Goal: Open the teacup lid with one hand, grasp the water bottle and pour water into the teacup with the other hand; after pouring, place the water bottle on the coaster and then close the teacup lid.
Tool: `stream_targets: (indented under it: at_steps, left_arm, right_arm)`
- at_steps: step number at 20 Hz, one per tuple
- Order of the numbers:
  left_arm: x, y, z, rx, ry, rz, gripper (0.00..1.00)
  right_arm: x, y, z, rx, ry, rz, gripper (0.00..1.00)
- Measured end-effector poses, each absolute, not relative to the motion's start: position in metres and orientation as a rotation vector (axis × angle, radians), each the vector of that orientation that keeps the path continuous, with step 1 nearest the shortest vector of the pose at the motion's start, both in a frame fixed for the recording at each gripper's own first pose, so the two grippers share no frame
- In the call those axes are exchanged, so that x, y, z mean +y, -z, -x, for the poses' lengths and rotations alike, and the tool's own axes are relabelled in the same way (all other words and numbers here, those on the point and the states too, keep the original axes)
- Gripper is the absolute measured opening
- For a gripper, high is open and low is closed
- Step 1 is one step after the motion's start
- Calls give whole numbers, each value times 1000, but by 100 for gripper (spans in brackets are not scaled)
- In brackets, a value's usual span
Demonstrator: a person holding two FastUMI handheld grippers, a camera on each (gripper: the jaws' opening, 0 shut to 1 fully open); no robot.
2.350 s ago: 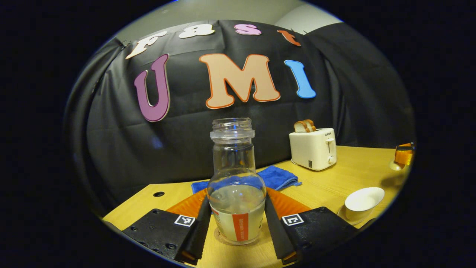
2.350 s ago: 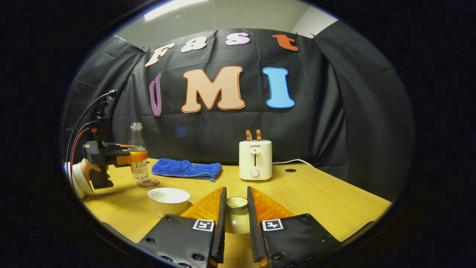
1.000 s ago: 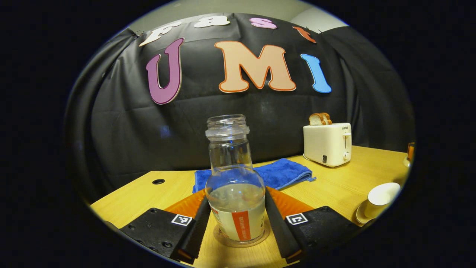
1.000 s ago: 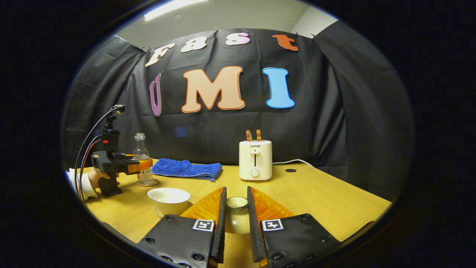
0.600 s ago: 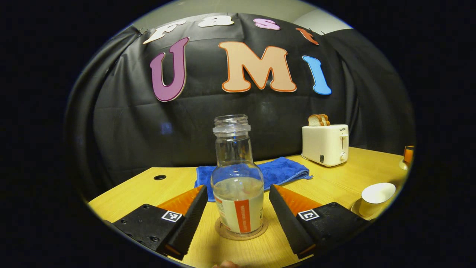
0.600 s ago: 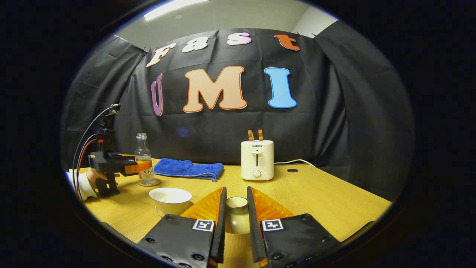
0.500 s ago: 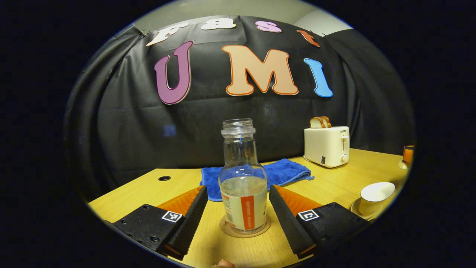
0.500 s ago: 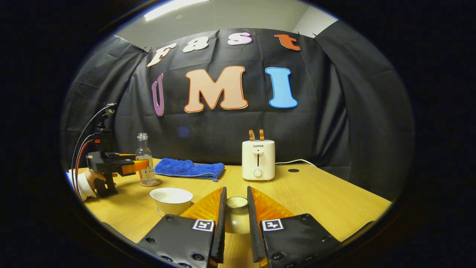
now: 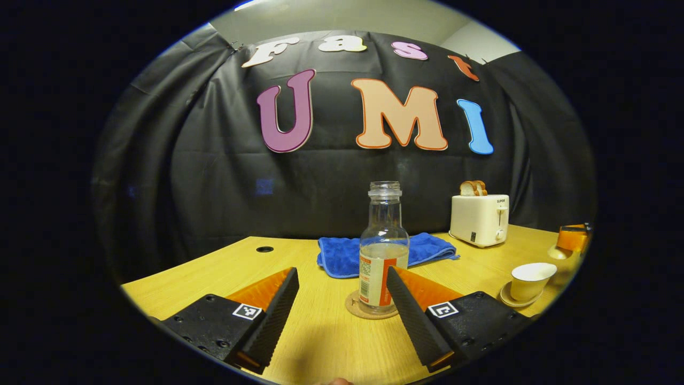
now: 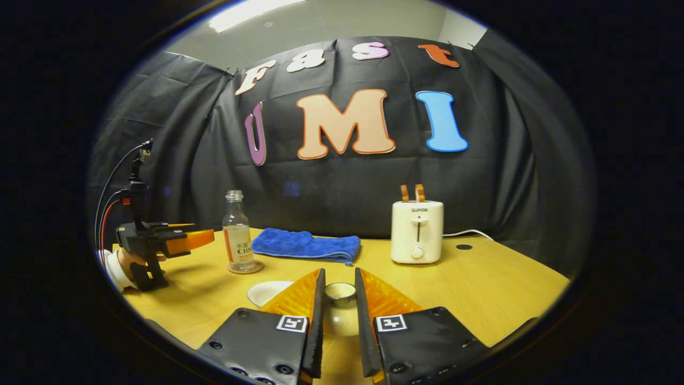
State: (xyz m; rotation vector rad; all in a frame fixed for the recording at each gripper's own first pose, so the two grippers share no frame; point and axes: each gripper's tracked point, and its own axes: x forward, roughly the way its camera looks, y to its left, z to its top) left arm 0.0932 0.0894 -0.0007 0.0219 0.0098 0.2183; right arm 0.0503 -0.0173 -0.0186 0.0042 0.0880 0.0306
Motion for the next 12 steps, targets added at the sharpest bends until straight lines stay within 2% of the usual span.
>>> stream_targets:
  at_steps: [5,6,7,10,11,12]
  left_arm:
    - [94,1,-78,13,-236,-23,96]
    - [92,1,-75,14,-236,-23,99]
    - [90,0,-72,12,-235,-23,96]
    - [90,0,-65,9,-242,-25,96]
    - [90,0,-64,11,-239,-25,99]
    - [89,0,-63,11,-237,-25,96]
  right_arm:
    - [8,21,-66,90,-97,-11,32]
    - [15,22,-69,93,-121,-12,33]
    - [20,23,-71,95,-139,-13,33]
    - [30,23,-75,96,-172,-16,32]
    - [33,23,-75,97,-182,-17,32]
    - [34,23,-75,98,-187,-16,32]
